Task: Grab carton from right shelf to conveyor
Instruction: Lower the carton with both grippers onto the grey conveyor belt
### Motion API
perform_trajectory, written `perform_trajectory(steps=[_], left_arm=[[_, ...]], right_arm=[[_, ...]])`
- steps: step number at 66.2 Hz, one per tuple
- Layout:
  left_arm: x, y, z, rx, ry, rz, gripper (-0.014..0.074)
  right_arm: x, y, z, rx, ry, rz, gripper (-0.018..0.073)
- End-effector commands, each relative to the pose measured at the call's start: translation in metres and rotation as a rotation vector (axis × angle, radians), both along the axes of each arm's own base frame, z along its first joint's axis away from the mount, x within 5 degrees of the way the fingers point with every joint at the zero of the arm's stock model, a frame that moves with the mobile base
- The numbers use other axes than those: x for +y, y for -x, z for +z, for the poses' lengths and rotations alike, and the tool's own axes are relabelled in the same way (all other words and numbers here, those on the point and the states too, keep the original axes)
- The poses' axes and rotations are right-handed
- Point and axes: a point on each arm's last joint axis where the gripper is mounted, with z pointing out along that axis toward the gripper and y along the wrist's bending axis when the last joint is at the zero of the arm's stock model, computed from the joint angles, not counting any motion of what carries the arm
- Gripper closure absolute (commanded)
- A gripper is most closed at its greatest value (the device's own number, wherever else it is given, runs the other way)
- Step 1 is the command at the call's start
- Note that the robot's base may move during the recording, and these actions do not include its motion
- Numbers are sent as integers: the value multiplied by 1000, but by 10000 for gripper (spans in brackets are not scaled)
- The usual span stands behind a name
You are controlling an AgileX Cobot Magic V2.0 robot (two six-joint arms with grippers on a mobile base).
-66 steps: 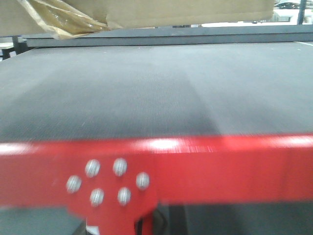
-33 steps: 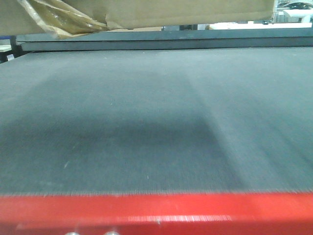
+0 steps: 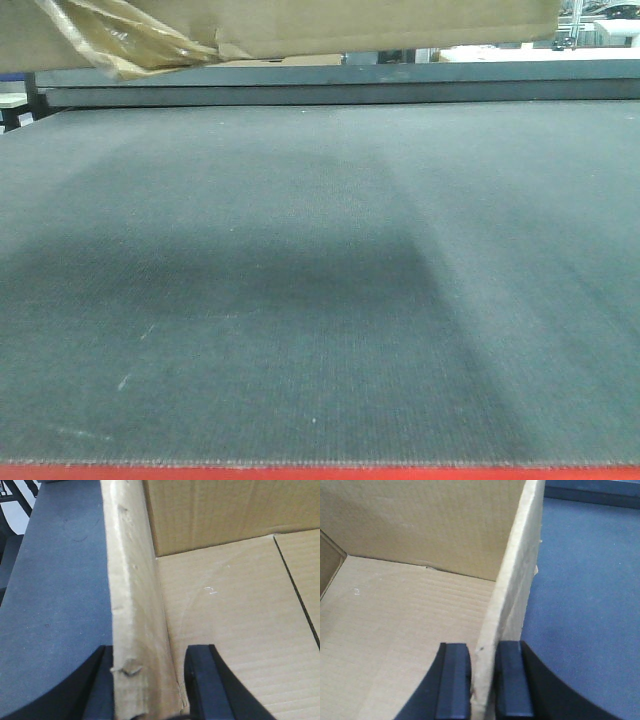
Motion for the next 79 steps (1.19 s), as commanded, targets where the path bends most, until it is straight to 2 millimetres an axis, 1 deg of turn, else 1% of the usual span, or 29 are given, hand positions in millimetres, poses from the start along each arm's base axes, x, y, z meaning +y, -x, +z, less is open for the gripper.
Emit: perform_trajectory(steps=[1, 58, 65, 73, 79], left_arm=[[2, 4, 6, -38, -39, -20, 610], [2, 4, 6, -36, -35, -23, 610], [0, 3, 8, -57, -24, -37, 610], [-4, 1, 8, -66, 36, -73, 610], [-3, -4, 5, -37, 176, -99, 610]], right_arm=[[-3, 1, 9, -62, -22, -10, 627], [-3, 1, 9, -66, -27, -9, 627], [-2, 1, 10, -66, -38, -4, 627], [-3, 4, 11, -58, -42, 1, 627], [-11, 4, 11, -34, 4, -32, 627]])
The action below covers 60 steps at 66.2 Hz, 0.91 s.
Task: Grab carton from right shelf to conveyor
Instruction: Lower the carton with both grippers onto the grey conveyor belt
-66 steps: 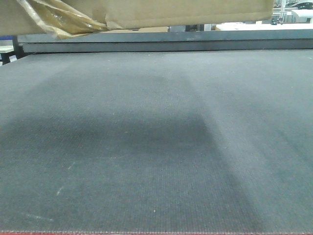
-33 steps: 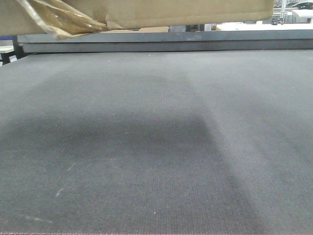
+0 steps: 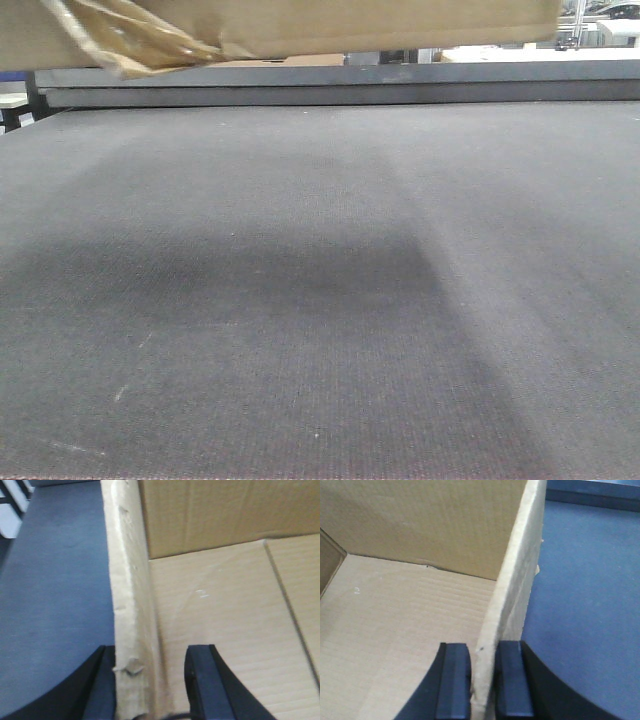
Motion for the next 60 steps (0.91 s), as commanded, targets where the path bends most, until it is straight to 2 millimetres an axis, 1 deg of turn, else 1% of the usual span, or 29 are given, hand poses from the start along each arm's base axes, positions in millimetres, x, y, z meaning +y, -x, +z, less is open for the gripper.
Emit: perform_trajectory(steps=[1, 9, 15, 20, 27, 38, 47, 49, 54, 57, 60], left_arm=[[0, -2, 5, -30, 107, -64, 610], [6, -21, -4, 13, 221, -96, 610], [11, -38, -16, 47, 218, -62, 610], [12, -52, -25, 58, 191, -44, 610], [8, -68, -40, 88, 173, -38, 610], [2, -92, -66, 162, 153, -30, 610], [-1, -104, -81, 198, 144, -27, 596], [-2, -105, -83, 202, 143, -26, 578], [-2, -108, -86, 212, 141, -25, 491], [-2, -109, -88, 216, 137, -24, 419], [-2, -109, -88, 216, 137, -24, 332]], right_arm=[[-11, 3, 11, -38, 1, -33, 627], [-28, -4, 7, 6, 23, -96, 627], [-35, -14, 1, 27, 32, -130, 627], [-35, -25, -9, 65, 49, -143, 627], [-31, -43, -31, 159, 105, -139, 627], [-18, -81, -76, 282, 178, -127, 627], [-11, -101, -100, 325, 203, -120, 627], [-11, -103, -102, 328, 206, -118, 627], [-9, -108, -109, 336, 217, -112, 606], [-8, -110, -111, 337, 217, -111, 554], [-8, -111, -112, 337, 217, -111, 470]])
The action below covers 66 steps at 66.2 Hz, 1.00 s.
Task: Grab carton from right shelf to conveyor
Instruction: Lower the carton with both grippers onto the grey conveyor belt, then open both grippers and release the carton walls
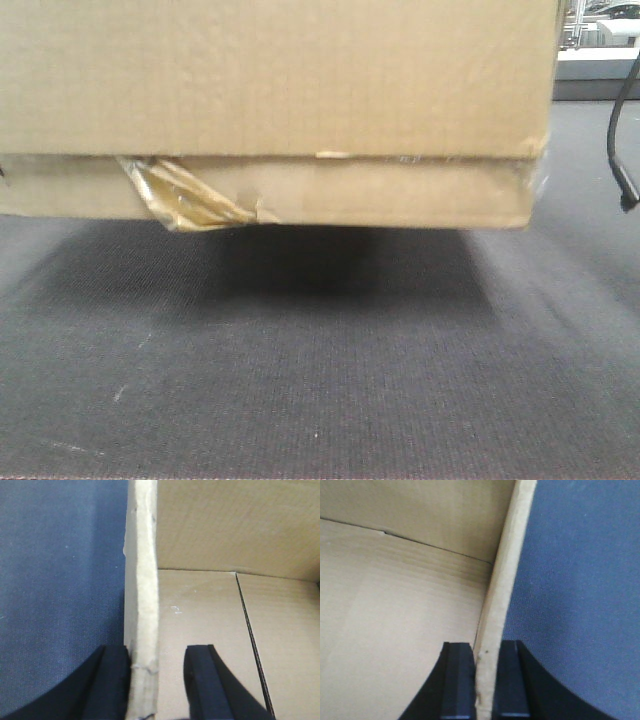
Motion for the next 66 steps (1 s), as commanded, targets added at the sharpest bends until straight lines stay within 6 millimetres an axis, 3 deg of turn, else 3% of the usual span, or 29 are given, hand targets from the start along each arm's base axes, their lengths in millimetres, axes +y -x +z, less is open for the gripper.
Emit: perform_trajectory(steps=[1, 9, 12, 25, 33, 41, 46, 54, 58, 62, 66], left_arm=[[4, 1, 9, -49, -10, -16, 302], [4, 1, 9, -49, -10, -16, 71], [4, 2, 11, -47, -11, -15, -8], [8, 15, 31, -88, 0, -13, -13], [13, 29, 46, -119, -3, -7, -11], [23, 47, 62, -151, -55, 16, 58], [30, 58, 69, -153, -102, 37, 178], [40, 70, 75, -139, -168, 72, 512], [42, 74, 76, -141, -185, 71, 645], [46, 77, 75, -140, -197, 67, 573], [51, 79, 70, -125, -199, 77, 562]], right_arm=[[-9, -6, 3, -54, 43, -10, 435], [-9, -5, 6, -73, 36, -10, 69], [-9, -4, 8, -82, 33, -11, -18], [-16, 11, 32, -145, 22, -15, 3], [-24, 26, 52, -201, 18, -25, 59], [-36, 41, 71, -253, 4, -45, 222], [-47, 49, 79, -261, 4, -70, 384], [-63, 56, 86, -257, 10, -113, 608], [-71, 58, 85, -253, 14, -134, 641], [-77, 58, 80, -242, 20, -151, 636], [-81, 59, 73, -231, 25, -165, 637]])
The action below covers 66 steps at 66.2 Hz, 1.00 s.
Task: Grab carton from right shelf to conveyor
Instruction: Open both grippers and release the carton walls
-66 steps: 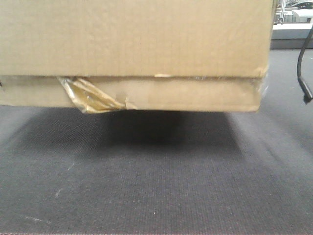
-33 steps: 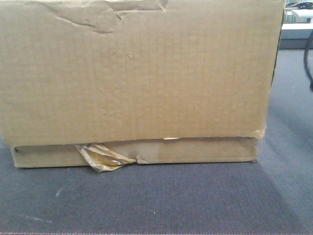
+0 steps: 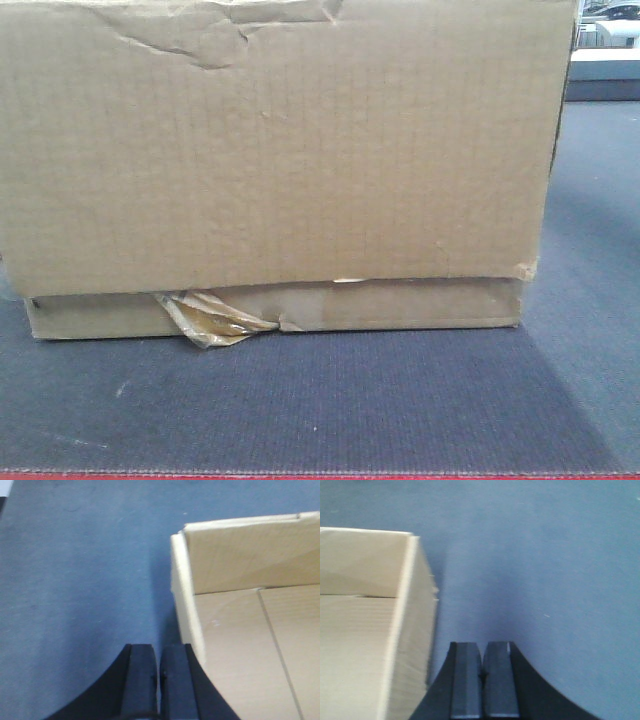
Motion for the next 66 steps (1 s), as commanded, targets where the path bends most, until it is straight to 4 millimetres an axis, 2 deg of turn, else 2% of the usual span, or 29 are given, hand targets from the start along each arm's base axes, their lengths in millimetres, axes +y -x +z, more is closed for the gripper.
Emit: perform_trajectory(steps=[1, 10, 17, 26, 37, 49, 66], left_arm=[[10, 6, -3, 7, -15, 20, 568], [25, 11, -26, 57, -7, 53, 578], [33, 17, -48, 82, 9, 36, 578], [39, 32, -80, 78, 29, 35, 578], [40, 60, -110, 3, 33, 2, 578], [41, 103, -132, -196, 48, -46, 578], [45, 168, -141, -514, 24, -101, 578]], right_arm=[[-10, 3, -9, 4, 24, -25, 637], [-18, 11, -39, 25, 40, -37, 637], [-22, 27, -67, 25, 62, -35, 637], [-27, 54, -101, 3, 62, -27, 637], [-33, 91, -130, -77, 47, -18, 637], [-40, 135, -144, -237, 15, -12, 637], [-52, 206, -150, -488, -33, -12, 637]])
